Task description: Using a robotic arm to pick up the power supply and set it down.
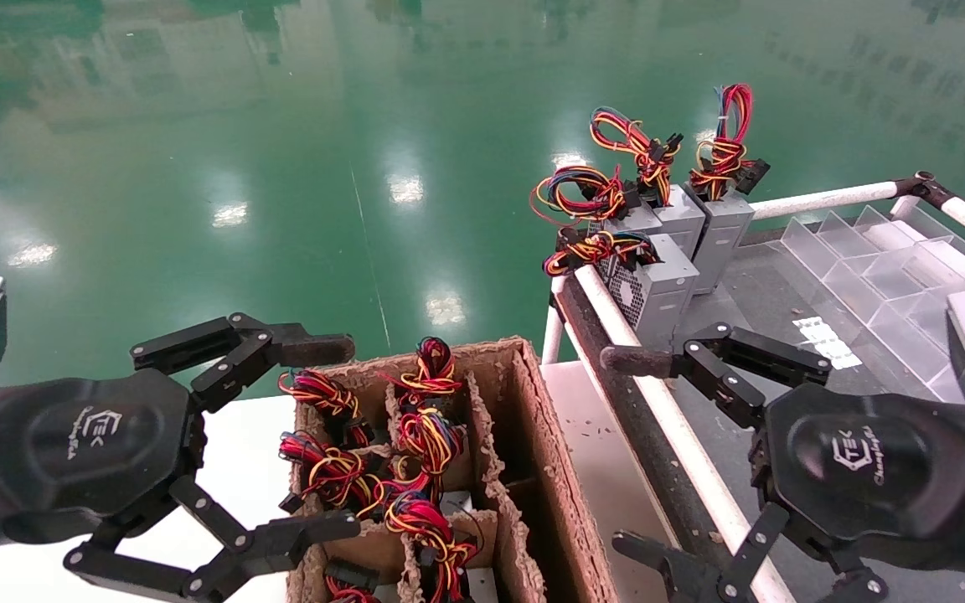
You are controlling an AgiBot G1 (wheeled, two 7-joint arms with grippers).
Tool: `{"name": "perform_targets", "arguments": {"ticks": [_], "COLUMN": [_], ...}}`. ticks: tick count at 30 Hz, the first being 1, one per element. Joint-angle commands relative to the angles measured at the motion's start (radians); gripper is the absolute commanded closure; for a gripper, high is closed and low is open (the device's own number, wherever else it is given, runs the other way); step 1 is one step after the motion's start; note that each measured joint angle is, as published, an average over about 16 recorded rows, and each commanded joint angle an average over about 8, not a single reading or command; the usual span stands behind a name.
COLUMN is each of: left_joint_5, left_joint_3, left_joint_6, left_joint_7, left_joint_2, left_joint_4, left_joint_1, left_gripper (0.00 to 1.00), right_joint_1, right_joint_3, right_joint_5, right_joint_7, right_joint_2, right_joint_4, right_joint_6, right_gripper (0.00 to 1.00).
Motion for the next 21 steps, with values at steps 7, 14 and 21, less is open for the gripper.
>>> {"name": "perform_targets", "arguments": {"ticks": [7, 14, 21], "left_joint_5": [0.000, 0.000, 0.000], "left_joint_3": [0.000, 0.000, 0.000], "left_joint_6": [0.000, 0.000, 0.000], "left_joint_7": [0.000, 0.000, 0.000], "left_joint_2": [0.000, 0.000, 0.000], "left_joint_4": [0.000, 0.000, 0.000], "left_joint_1": [0.000, 0.000, 0.000], "left_gripper": [0.00, 0.00, 0.00], "right_joint_1": [0.000, 0.000, 0.000], "right_joint_3": [0.000, 0.000, 0.000], "right_joint_5": [0.000, 0.000, 0.000], "right_joint_7": [0.000, 0.000, 0.000], "right_joint_2": [0.000, 0.000, 0.000], "right_joint_4": [0.000, 0.000, 0.000], "right_joint_6": [0.000, 0.000, 0.000], "right_gripper": [0.00, 0.00, 0.00]}}
